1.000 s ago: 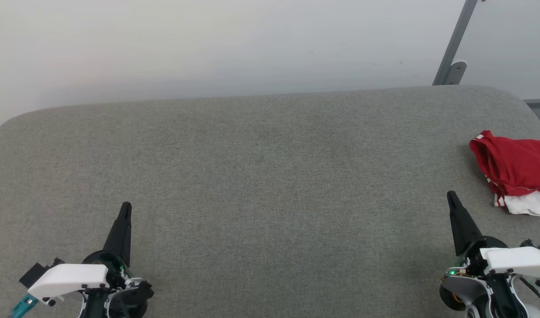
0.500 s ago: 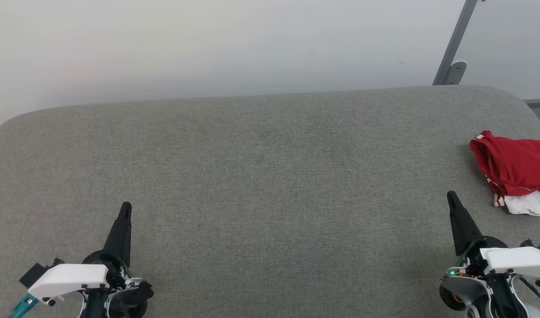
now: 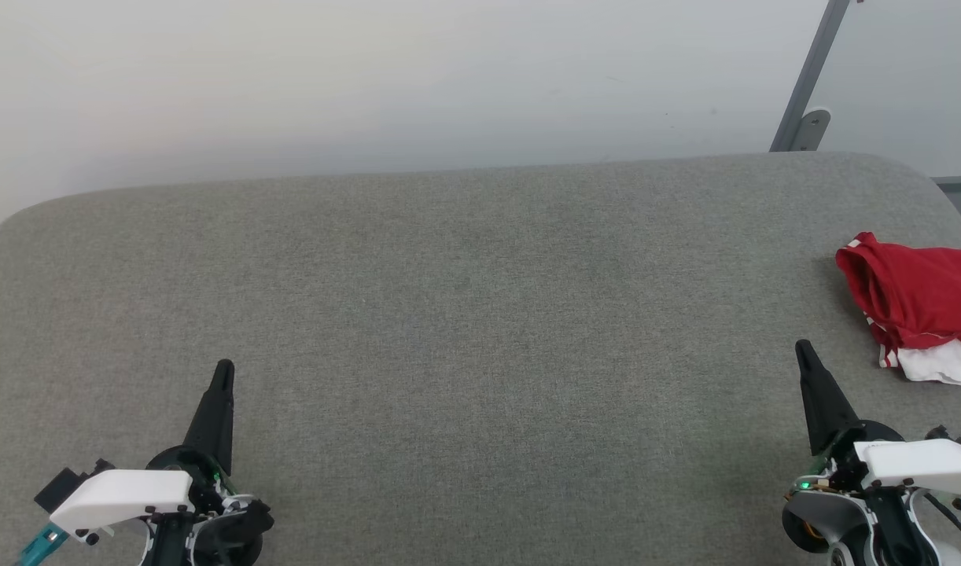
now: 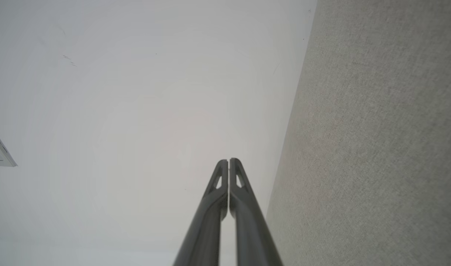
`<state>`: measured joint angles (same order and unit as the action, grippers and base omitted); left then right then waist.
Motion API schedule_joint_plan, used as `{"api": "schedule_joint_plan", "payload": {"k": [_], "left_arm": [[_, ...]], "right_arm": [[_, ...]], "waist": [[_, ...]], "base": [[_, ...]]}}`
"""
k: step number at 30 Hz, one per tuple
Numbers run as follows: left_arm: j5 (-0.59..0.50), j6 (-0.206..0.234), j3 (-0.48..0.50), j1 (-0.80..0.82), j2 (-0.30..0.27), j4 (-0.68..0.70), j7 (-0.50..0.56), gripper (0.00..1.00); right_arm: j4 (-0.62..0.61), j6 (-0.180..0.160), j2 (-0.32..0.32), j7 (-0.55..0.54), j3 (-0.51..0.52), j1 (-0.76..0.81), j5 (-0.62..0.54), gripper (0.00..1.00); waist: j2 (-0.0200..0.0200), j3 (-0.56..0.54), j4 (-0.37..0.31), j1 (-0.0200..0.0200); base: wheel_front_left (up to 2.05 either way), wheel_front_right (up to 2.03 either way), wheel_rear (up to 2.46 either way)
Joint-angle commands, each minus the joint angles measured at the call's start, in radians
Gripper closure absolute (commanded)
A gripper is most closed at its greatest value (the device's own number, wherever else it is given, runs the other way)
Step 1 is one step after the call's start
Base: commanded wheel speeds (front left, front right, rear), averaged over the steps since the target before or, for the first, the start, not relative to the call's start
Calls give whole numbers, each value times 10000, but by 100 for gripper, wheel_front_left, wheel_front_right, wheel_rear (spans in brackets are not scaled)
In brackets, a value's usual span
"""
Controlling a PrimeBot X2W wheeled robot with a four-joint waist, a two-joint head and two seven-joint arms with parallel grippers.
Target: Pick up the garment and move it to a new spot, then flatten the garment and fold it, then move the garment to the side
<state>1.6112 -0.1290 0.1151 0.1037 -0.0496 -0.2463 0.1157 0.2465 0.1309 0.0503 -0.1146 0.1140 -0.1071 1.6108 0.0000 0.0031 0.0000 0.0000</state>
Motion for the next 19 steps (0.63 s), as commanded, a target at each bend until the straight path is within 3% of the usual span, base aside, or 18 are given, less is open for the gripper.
{"api": "schedule_joint_plan", "payload": {"k": [1, 19], "left_arm": [[18, -32, -9, 122, -4, 2, 17, 100], [23, -32, -13, 121, -4, 3, 13, 100]], "right_arm": [[-37, -3, -17, -26, 6, -46, 40, 100], [-37, -3, -17, -25, 5, -45, 40, 100]], "waist": [[0, 0, 0, 0], [0, 0, 0, 0]], "base": [[0, 0, 0], [0, 0, 0]]}}
